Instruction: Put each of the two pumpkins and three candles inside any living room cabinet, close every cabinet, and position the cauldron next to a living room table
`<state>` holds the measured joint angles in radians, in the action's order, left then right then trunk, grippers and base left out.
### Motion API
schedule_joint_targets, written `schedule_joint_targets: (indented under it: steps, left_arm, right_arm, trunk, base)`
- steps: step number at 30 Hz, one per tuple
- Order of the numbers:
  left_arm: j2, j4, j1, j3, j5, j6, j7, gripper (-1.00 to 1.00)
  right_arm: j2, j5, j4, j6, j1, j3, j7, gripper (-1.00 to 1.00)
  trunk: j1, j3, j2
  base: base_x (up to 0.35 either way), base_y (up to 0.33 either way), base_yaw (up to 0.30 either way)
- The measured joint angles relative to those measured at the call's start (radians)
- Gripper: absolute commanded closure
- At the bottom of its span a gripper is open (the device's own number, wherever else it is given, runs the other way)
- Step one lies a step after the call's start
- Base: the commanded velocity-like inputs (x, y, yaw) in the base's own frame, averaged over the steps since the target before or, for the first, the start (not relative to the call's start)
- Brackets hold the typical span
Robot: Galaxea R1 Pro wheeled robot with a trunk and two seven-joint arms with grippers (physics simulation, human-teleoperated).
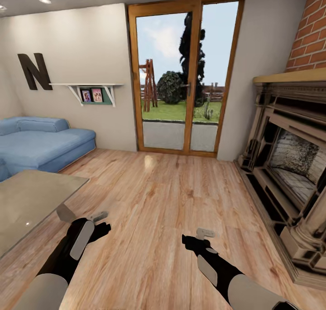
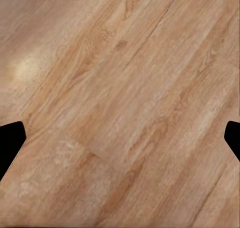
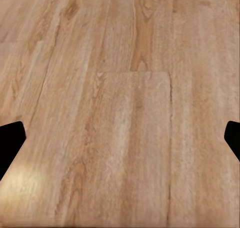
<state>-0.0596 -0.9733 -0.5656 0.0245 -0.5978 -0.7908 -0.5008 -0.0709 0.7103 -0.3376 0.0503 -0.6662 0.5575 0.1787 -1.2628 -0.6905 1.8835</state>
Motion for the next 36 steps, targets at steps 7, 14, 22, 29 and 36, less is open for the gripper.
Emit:
schedule_joint_targets:
  steps: [7,14,22,29,36]
  left_arm:
    - [0.0,0.0,0.0,0.0,0.0,0.0,0.0,-1.0]
    - [0.0,0.001,0.0,0.0,0.001,0.0,0.0,-1.0]
    - [0.0,0.001,0.0,-0.001,-0.001,0.0,-0.001,-1.0]
    - [0.0,0.0,0.0,-0.002,0.0,0.0,-0.001,-1.0]
    - [0.0,0.0,0.0,0.0,0.001,0.0,-0.001,-1.0]
  right_arm:
    - [0.0,0.0,0.0,0.0,0.0,0.0,0.0,-1.0]
    - [0.0,0.0,0.0,0.0,0.0,0.0,0.0,-1.0]
    - [0.0,0.0,0.0,0.0,0.0,0.0,0.0,-1.0]
    - [0.0,0.0,0.0,0.0,0.0,0.0,0.0,-1.0]
    - [0.0,0.0,0.0,0.0,0.0,0.0,0.0,-1.0]
  trunk:
    - [0.0,0.0,0.0]
    - [0.0,0.0,0.0]
    - [0.0,0.0,0.0]
    - [0.0,0.0,0.0]
    - [0.0,0.0,0.0]
  base:
    - [-0.099,0.0,0.275]
    - [-0.199,0.0,0.275]
    - [-0.074,0.0,0.275]
    - [-0.15,-0.028,0.275]
    - [-0.019,-0.006,0.275]
